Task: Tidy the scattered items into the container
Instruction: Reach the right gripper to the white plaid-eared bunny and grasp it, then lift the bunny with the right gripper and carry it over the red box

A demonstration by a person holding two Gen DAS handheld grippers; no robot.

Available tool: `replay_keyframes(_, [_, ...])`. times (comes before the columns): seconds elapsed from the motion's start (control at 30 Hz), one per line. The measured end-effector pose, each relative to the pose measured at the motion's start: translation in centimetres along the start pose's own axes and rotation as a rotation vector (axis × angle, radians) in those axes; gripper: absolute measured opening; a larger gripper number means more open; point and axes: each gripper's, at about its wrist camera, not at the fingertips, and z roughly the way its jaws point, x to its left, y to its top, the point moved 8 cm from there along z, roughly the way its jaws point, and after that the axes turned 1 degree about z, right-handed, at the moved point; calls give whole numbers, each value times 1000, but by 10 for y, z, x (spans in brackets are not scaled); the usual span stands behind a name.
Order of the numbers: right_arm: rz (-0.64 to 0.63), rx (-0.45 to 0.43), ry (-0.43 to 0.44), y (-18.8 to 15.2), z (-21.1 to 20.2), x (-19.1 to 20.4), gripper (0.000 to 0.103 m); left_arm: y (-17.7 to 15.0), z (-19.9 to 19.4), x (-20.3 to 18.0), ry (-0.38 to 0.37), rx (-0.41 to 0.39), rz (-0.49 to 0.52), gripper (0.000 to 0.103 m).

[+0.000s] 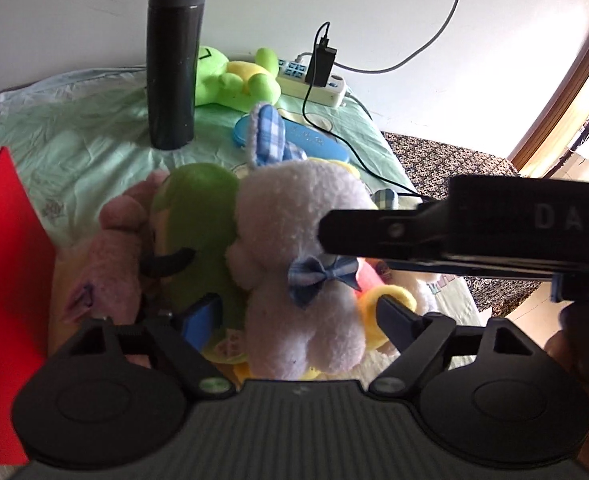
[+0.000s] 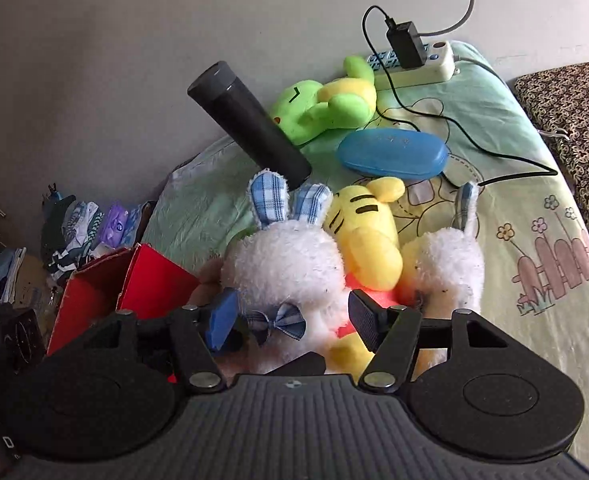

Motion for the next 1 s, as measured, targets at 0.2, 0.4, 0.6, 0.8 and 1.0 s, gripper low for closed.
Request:
replay_keyframes(0.2, [57, 72, 42, -4, 26, -8, 65, 1, 15, -7, 62, -4, 112, 62])
replay_keyframes(0.4, [22, 50, 89, -13, 14, -1, 47, -3, 0, -9, 31, -35, 87, 56])
replay_keyframes(0.6, [-10, -29, 158, -14, -33, 18, 46, 0, -61, -26, 4, -158, 115, 55])
replay_keyframes(0.8, [-123, -73, 236, -10, -61, 67, 46, 8, -118, -16, 56, -243, 136, 55])
replay_keyframes(1.0, [-221, -62, 310, -15, -58, 123, 46, 10, -167, 24, 129, -301, 128, 55])
